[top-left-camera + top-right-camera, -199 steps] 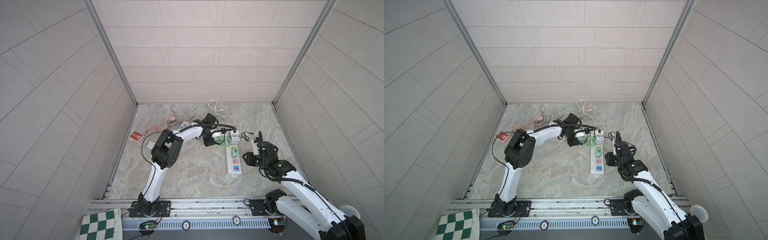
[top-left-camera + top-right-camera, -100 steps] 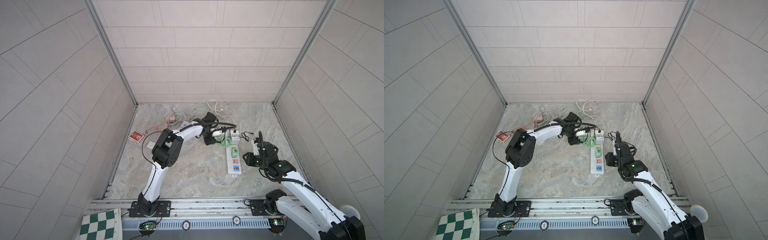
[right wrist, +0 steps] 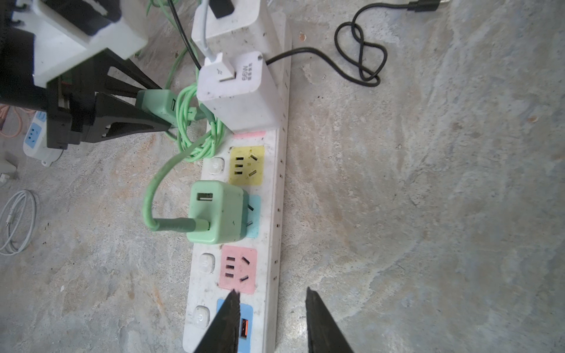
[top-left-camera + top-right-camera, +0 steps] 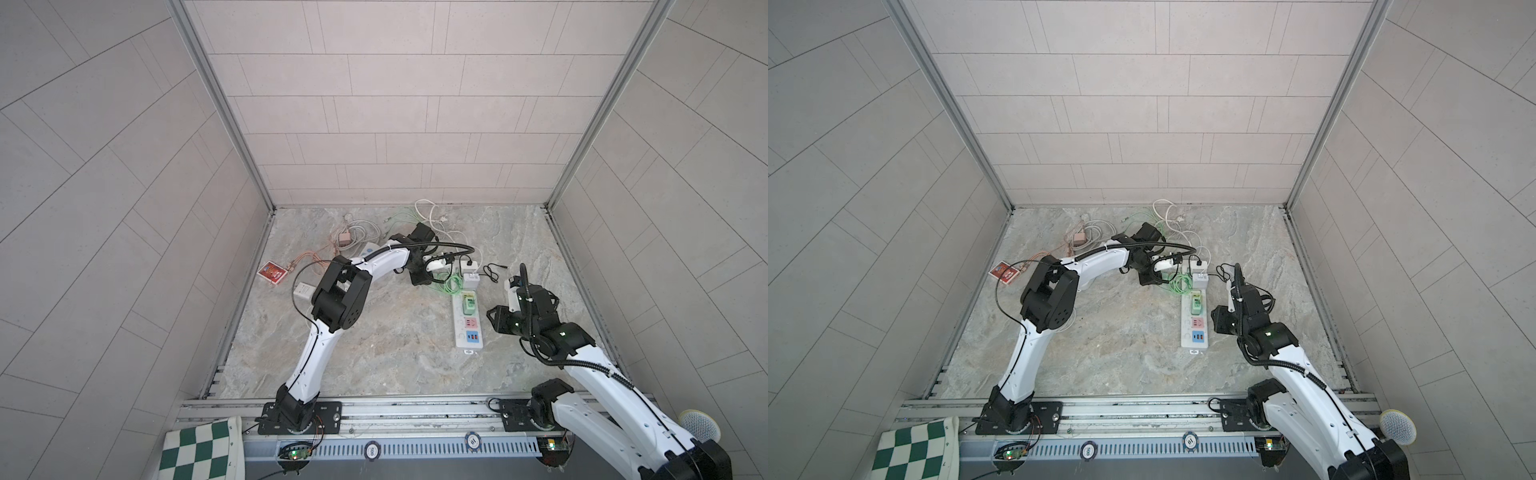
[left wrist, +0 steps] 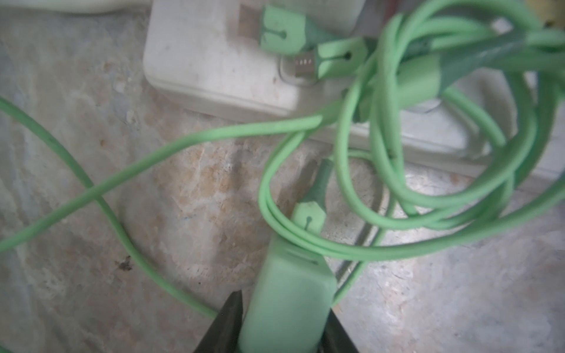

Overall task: Insert plugs into power strip
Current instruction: Pick up the plug from the center of the table.

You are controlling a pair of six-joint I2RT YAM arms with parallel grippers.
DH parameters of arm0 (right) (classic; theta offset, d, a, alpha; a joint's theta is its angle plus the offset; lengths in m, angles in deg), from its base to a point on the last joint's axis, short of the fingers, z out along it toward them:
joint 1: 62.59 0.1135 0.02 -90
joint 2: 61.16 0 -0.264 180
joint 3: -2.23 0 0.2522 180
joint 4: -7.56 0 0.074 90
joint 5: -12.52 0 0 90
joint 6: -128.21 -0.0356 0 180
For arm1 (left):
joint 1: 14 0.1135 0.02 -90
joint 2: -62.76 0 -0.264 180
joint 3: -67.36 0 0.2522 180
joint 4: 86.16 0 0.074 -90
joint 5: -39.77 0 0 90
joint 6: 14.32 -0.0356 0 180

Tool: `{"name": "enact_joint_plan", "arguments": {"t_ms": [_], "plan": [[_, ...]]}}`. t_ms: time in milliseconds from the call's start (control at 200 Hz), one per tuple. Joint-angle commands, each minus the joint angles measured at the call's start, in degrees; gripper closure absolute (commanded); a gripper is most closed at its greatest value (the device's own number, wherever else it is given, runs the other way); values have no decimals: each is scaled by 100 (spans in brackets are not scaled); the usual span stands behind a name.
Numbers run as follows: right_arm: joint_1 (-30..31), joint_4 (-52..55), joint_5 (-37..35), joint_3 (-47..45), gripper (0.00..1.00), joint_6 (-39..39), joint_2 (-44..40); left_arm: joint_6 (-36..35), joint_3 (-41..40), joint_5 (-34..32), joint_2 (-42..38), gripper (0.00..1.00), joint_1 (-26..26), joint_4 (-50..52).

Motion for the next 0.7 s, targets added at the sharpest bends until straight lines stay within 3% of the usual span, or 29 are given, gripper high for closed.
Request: {"name": "enact_joint_plan", "arguments": {"t_ms": [0,145,375,485,636,696], "plan": [[-34,193,153,87,64,72,-67,104,382,260,49,69,81,604],[-28,290,822,320,64,276,126,537,216,465,-471,71,391,666],[55,187,1620,625,64,353,103,1593,-1271,948,-1937,72,878,-388],[129,-79,2012,863,63,279,170,2252,-1797,437,-2482,72,891,-743],[350,-391,2146,950,63,131,305,3019,-2538,-1136,-3091,72,689,-1346],[438,-499,2202,970,63,103,349,3165,-2754,-1132,-3337,72,652,-1407]]}}
